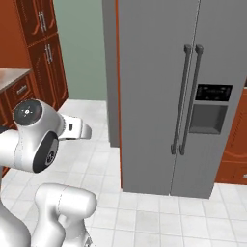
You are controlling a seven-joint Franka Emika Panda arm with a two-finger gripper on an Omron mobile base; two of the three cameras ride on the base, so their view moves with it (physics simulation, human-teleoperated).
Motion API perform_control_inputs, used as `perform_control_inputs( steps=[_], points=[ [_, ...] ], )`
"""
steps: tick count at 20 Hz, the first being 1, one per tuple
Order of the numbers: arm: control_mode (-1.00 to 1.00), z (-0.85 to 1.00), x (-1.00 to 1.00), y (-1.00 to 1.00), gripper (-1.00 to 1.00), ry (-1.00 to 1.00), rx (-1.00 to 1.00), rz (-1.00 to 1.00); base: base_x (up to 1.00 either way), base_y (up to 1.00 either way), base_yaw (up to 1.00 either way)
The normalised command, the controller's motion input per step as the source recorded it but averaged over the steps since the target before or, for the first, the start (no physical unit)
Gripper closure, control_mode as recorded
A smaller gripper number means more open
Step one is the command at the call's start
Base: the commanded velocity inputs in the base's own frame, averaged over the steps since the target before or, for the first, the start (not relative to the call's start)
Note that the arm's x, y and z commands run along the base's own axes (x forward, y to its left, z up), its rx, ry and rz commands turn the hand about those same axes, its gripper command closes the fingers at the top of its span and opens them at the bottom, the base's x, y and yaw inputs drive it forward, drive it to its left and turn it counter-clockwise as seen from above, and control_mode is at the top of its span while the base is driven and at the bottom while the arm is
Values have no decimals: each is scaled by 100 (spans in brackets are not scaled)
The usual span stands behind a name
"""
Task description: Retrieve the fish from the fridge and place it on the saucepan with marinade on the stove.
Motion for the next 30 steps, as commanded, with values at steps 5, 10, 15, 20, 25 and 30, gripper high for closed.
perform_control_inputs(
  steps=[5,10,15,20,25,30],
  points=[
    [100,0,0,0,-100,0,0,0,28,-82,0],
    [100,0,0,0,-100,0,0,0,56,-84,0],
    [100,0,0,0,-100,0,0,0,98,-41,-10],
    [100,0,0,0,-100,0,0,0,69,-36,-29],
    [100,0,0,0,-100,0,0,0,55,-29,-45],
    [100,0,0,0,-100,0,0,0,45,-22,-46]
  ],
)
